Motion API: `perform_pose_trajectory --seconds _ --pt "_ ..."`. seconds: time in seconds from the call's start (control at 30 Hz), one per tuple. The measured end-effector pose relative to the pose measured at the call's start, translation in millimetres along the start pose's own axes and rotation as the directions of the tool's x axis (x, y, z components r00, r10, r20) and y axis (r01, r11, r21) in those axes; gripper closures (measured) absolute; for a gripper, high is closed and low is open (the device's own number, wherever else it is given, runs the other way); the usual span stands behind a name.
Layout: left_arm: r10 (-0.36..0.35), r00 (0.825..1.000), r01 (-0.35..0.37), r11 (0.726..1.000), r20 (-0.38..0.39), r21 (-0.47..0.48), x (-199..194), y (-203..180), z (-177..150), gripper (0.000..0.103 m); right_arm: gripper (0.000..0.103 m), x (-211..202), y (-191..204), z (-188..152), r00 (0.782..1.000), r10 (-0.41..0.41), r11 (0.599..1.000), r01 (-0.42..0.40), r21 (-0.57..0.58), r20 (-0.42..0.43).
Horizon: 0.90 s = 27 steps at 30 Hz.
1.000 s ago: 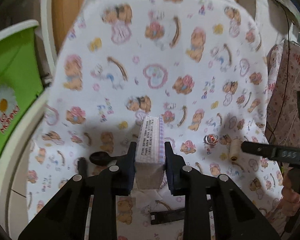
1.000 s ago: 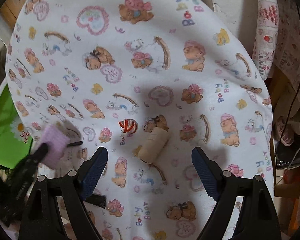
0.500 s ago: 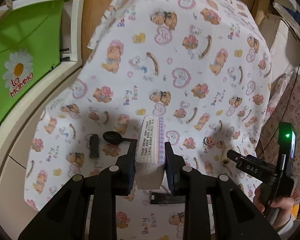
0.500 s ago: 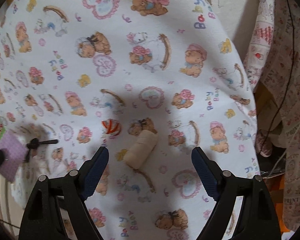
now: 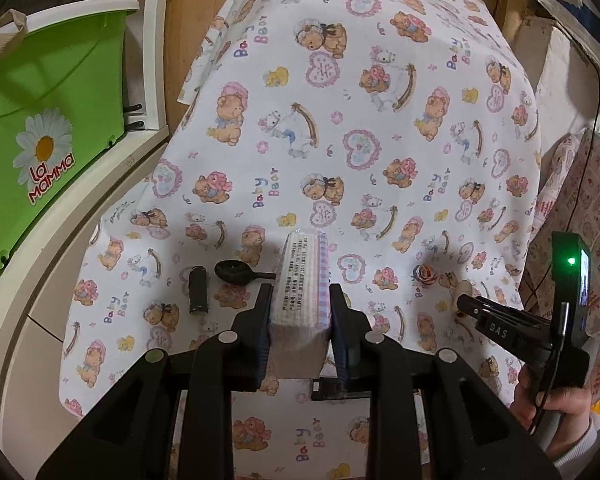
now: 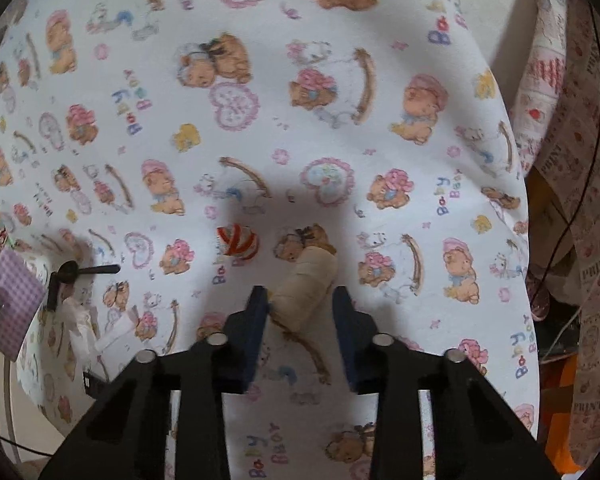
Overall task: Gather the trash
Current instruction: 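Grasp the beige thread spool with the right tool while the left tool holds the box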
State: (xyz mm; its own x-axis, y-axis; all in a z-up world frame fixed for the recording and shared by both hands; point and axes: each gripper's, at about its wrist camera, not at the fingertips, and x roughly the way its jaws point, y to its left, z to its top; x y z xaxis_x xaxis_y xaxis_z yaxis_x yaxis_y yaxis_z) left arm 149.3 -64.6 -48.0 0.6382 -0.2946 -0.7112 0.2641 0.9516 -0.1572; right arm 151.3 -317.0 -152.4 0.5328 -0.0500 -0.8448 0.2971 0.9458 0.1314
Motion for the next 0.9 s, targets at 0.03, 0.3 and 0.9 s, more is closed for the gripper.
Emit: perform_pose_trajectory --seconds 0.03,0.3,0.9 --pt "0.0 1.0 0.0 1.0 0.001 -0.001 0 0 0 0.078 0.083 0 5 -2 1.0 0.001 1.0 -0.001 -0.011 0.003" --pt "-0.001 1.0 0.001 1.0 0.01 -0.011 -6 4 2 0.078 0.1 -16 23 -17 0.998 0.067 0.991 -0.069 -0.112 -0.022" --pt "0.015 1.0 -0.015 1.0 0.015 -0.01 -17 12 -3 0.078 0.1 -32 -71 -3 0.901 0.417 0.891 -0.381 0.249 -0.115"
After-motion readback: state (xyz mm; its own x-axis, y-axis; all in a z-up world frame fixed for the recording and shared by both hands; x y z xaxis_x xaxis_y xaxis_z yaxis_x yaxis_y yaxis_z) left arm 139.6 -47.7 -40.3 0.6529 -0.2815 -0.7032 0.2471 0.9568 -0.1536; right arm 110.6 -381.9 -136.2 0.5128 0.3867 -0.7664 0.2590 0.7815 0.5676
